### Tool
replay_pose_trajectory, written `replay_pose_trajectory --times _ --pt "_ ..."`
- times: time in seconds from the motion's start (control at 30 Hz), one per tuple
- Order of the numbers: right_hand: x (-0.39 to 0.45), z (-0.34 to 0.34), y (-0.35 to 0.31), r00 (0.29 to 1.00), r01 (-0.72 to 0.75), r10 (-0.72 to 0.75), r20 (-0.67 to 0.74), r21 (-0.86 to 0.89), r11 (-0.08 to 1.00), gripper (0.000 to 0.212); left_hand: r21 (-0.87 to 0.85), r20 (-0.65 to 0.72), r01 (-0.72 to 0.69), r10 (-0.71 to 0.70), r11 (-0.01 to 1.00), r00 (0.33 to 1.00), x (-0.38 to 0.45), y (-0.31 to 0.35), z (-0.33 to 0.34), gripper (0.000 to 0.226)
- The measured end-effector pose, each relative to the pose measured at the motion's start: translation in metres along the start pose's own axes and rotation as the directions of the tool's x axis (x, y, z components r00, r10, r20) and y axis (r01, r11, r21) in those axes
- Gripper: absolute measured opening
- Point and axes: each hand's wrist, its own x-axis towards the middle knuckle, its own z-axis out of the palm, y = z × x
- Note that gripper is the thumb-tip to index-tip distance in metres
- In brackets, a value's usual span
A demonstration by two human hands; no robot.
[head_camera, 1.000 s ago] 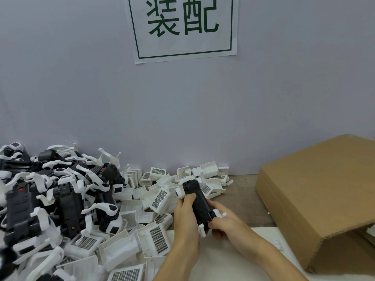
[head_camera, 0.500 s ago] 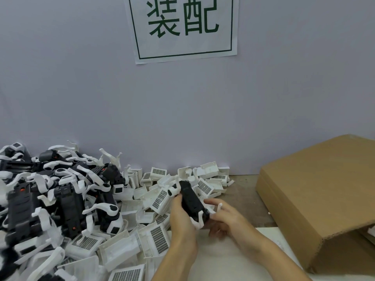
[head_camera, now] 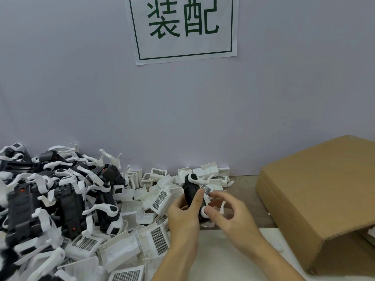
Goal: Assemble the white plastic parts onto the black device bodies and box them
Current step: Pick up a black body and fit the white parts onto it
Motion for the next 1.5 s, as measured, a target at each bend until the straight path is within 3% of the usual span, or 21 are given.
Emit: replay_pose_trajectory --times 0.1,0.2,0.33,0.43,0.5,0.6,0.77,0.83,0.93,1.0,1.13,1.3,1.43,1.5 --pt "0.003 0.002 -0.001 1.000 -0.001 0.003 -0.025 0.087 0.996 0.021 0.000 -0.002 -0.004 0.004 1.000 1.000 -0.002 0.002 0.002 0.041" --pt "0.005 -0.002 -0.002 0.987 -0.135 0.157 -0.038 0.344 0.929 0.019 0.039 0.026 -0.020 0.019 0.999 0.999 -0.003 0.000 0.003 0.036" --pt "0.008 -0.007 -0.001 0.963 -0.261 0.262 0.070 0.501 0.825 0.028 0.098 0.081 -0.069 0.061 0.993 0.995 -0.001 -0.004 0.002 0.017" --pt "0.009 -0.008 0.002 0.936 -0.344 0.316 0.153 0.585 0.735 0.032 0.101 0.127 -0.067 0.054 0.993 0.990 -0.001 -0.006 0.005 0.028" --pt "0.010 -0.008 0.003 0.927 -0.370 0.318 0.197 0.614 0.698 0.035 0.087 0.205 -0.051 0.032 0.995 0.978 -0.004 -0.009 0.008 0.045" --pt "0.011 -0.006 0.005 0.936 -0.345 0.308 0.167 0.599 0.722 0.033 0.080 0.264 -0.015 -0.006 0.997 0.965 -0.006 -0.011 0.011 0.048" --pt "0.014 -0.004 0.005 0.941 -0.322 0.321 0.106 0.571 0.755 0.031 -0.002 0.127 0.103 -0.101 0.995 0.987 -0.003 -0.008 0.009 0.046" --pt "0.014 -0.004 0.007 0.952 -0.265 0.305 -0.002 0.492 0.829 0.028 -0.070 -0.014 0.100 -0.101 0.993 0.995 0.000 -0.006 0.006 0.041" --pt "0.013 -0.003 0.012 0.988 -0.114 0.111 -0.105 -0.025 0.993 0.025 -0.144 -0.200 0.071 -0.099 0.987 0.975 0.006 -0.002 0.001 0.038" --pt "0.013 0.000 0.018 1.000 -0.027 0.028 -0.002 -0.341 0.939 0.030 -0.176 -0.272 0.056 -0.103 0.983 0.957 0.007 -0.002 -0.001 0.038" --pt "0.014 0.008 0.027 0.955 -0.064 0.239 0.178 -0.662 0.747 0.046 -0.189 -0.288 0.033 -0.088 0.981 0.954 0.007 -0.002 0.000 0.035" --pt "0.017 0.011 0.029 0.944 -0.084 0.281 0.173 -0.698 0.711 0.044 -0.103 -0.248 0.011 -0.037 0.995 0.968 0.006 -0.006 0.000 0.037" --pt "0.020 0.008 0.025 0.980 -0.093 0.178 0.094 -0.570 0.816 0.036 -0.099 -0.251 0.014 -0.039 0.995 0.967 0.006 -0.006 0.000 0.035" --pt "0.021 0.003 0.025 0.997 -0.069 0.054 -0.047 -0.431 0.900 0.027 -0.101 -0.249 0.031 -0.055 0.994 0.967 0.004 -0.004 -0.001 0.037"
